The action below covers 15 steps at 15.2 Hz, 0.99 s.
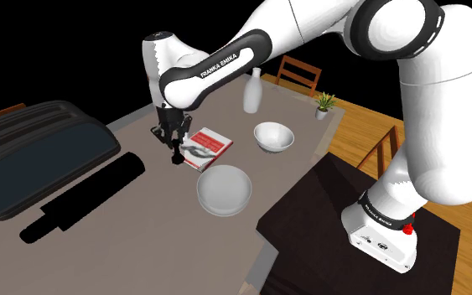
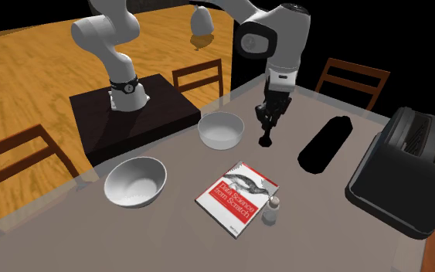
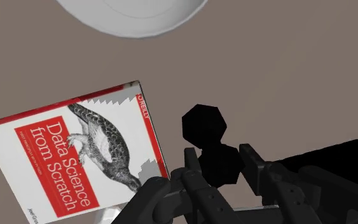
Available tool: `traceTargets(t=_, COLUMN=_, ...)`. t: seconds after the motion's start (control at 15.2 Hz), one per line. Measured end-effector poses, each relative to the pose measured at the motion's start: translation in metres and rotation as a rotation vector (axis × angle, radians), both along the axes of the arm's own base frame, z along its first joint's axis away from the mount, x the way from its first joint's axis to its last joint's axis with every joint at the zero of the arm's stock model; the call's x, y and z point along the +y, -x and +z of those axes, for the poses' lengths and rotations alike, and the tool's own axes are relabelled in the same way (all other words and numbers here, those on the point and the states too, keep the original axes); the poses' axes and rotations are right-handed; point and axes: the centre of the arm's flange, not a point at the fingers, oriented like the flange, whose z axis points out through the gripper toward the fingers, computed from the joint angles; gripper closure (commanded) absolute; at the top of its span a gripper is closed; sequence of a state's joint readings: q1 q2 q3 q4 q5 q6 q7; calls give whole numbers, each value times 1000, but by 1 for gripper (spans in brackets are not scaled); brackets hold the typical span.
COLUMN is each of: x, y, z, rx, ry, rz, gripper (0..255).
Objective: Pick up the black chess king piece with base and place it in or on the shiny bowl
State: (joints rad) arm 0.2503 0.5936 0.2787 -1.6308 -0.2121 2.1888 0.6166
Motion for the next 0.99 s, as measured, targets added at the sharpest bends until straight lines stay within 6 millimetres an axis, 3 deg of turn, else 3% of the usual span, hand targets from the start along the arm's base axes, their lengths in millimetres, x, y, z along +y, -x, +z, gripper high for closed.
traceTargets(t=0.59, x=1, y=0, z=45, rx=0, ry=0, rz=0, gripper=255)
traceTargets(t=0.99, x=-18, y=60, z=62, rx=1, ry=-1, rz=1, gripper=255)
